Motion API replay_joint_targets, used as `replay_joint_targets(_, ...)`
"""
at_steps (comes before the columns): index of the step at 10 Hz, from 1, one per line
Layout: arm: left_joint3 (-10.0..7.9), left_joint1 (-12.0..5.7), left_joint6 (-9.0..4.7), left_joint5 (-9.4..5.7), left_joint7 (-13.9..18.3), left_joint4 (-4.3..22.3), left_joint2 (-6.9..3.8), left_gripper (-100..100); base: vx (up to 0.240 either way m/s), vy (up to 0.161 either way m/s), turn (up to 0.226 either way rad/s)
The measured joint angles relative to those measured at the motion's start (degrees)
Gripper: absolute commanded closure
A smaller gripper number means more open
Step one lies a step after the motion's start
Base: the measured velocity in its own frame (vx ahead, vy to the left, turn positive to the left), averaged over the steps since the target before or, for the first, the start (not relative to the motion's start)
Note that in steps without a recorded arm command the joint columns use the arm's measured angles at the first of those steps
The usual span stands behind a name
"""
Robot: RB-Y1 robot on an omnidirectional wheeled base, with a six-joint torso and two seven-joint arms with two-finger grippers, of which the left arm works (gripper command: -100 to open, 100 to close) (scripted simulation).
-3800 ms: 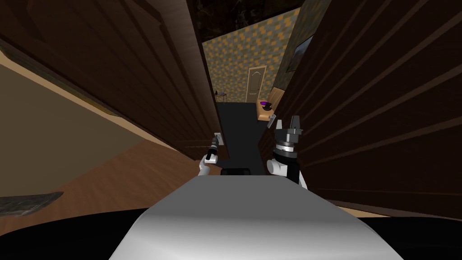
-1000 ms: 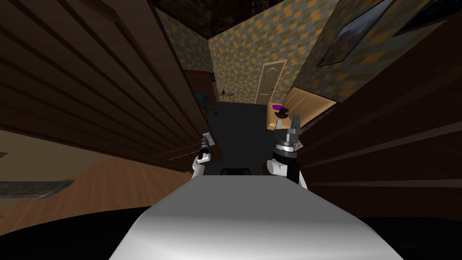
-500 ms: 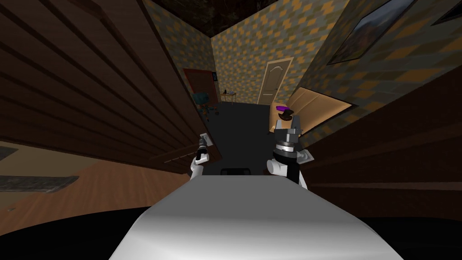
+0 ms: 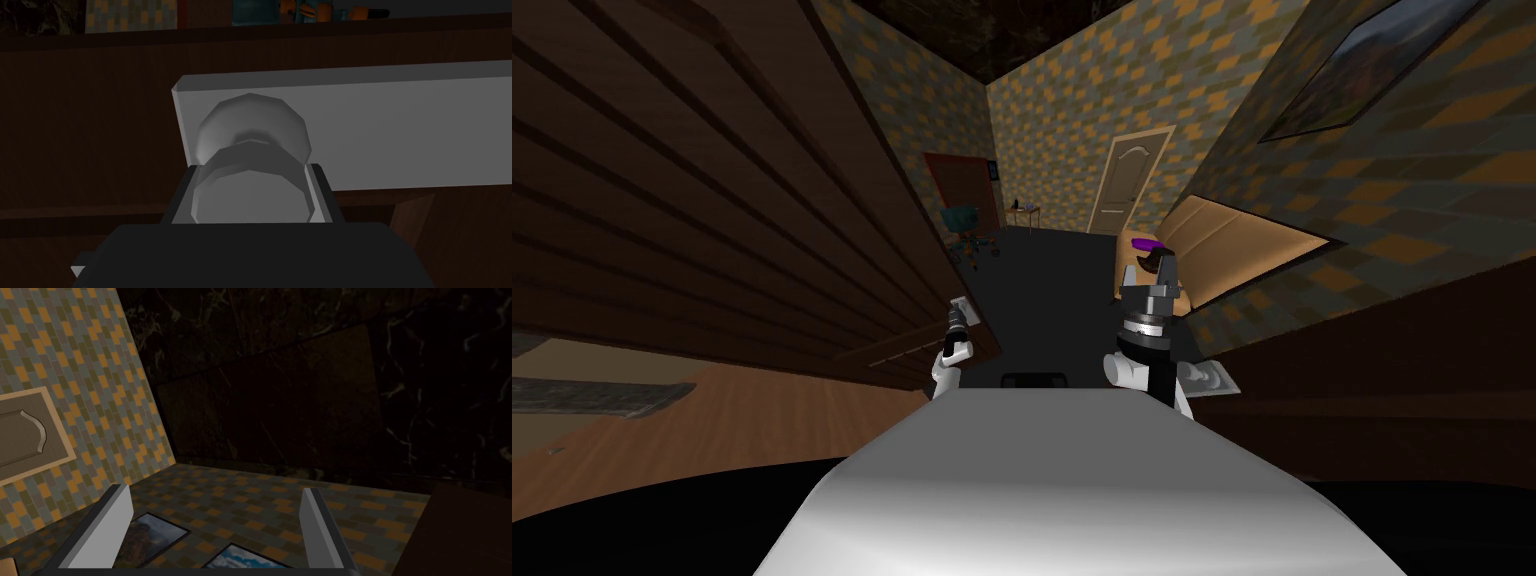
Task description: Push the door open
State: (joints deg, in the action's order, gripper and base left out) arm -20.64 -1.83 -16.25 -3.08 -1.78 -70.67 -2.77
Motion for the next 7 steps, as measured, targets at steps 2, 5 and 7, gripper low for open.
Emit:
replay_joint_targets(2,-1.27,0.45,0.61,-0.25,-0.06,-1.07,0.14,100,0.187,-0.072,0.072)
replay_joint_targets(5,-3.31,0.08,0.43,-0.56,-0.31,-0.36,0.08,100,0.192,-0.053,0.066)
replay_joint_targets(7,-4.46,0.0,0.25,-0.71,-0.5,-0.2,0.15,100,0.172,-0.059,0.047)
